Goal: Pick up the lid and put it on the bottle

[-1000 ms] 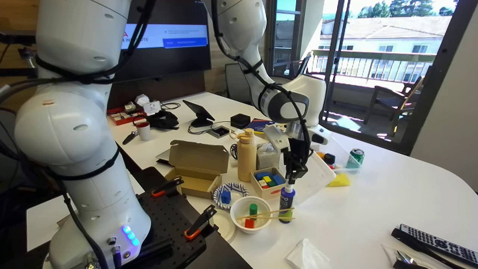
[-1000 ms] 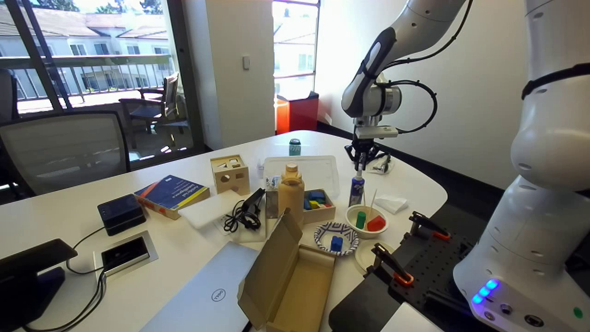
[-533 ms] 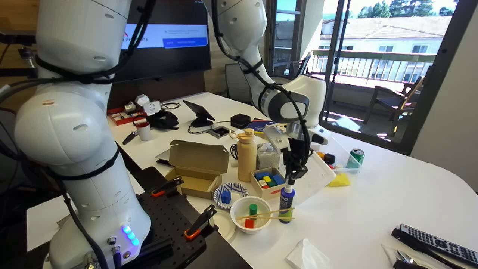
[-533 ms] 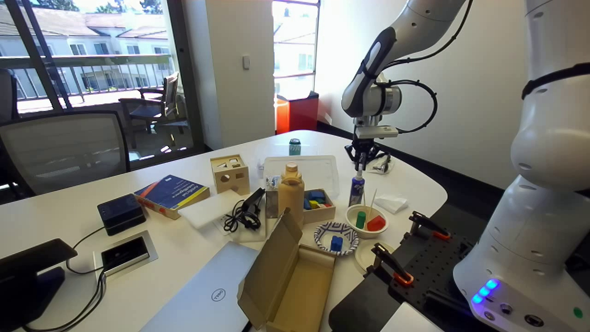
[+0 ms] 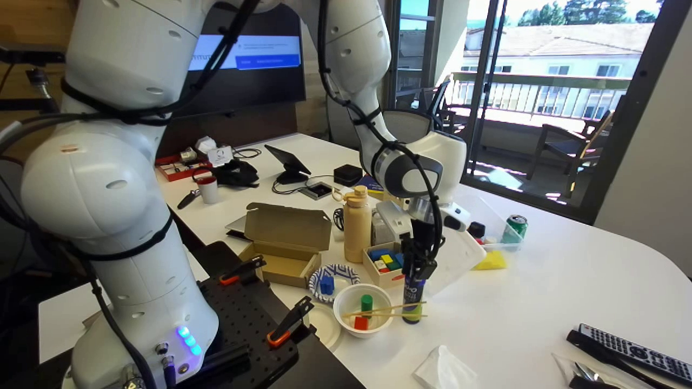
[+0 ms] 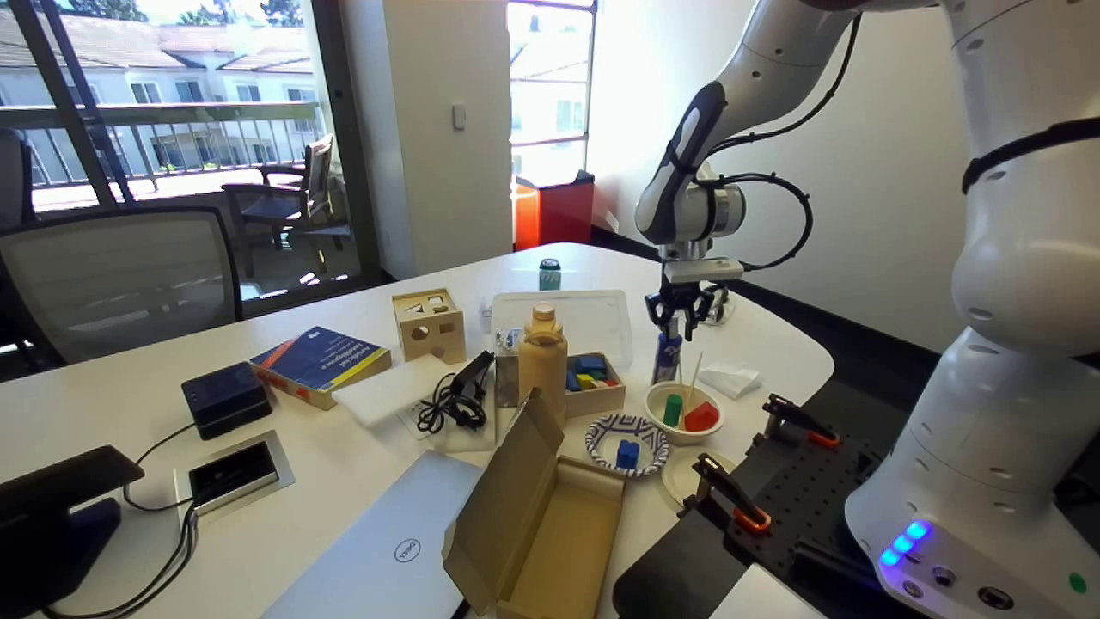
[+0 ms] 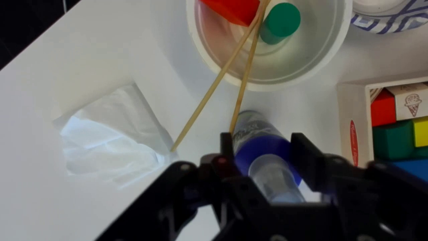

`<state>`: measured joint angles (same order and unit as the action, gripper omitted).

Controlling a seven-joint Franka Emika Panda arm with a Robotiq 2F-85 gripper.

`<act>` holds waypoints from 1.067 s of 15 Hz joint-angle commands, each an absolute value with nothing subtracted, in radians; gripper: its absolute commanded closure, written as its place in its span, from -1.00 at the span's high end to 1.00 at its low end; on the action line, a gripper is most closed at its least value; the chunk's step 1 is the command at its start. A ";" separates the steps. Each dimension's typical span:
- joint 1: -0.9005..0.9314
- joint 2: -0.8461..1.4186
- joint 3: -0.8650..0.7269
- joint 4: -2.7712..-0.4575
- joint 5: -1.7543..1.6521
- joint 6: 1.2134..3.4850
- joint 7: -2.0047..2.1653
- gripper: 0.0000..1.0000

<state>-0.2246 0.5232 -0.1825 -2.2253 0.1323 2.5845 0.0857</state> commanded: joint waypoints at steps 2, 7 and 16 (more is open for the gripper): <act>-0.216 0.585 -0.186 -2.206 0.126 2.607 0.106 0.77; -0.213 0.552 -0.188 -2.215 0.124 2.615 0.103 1.00; -0.211 0.455 -0.194 -2.246 0.123 2.624 0.105 1.00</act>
<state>-0.2227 0.5320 -0.1827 -2.2101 0.1317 2.6307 0.0859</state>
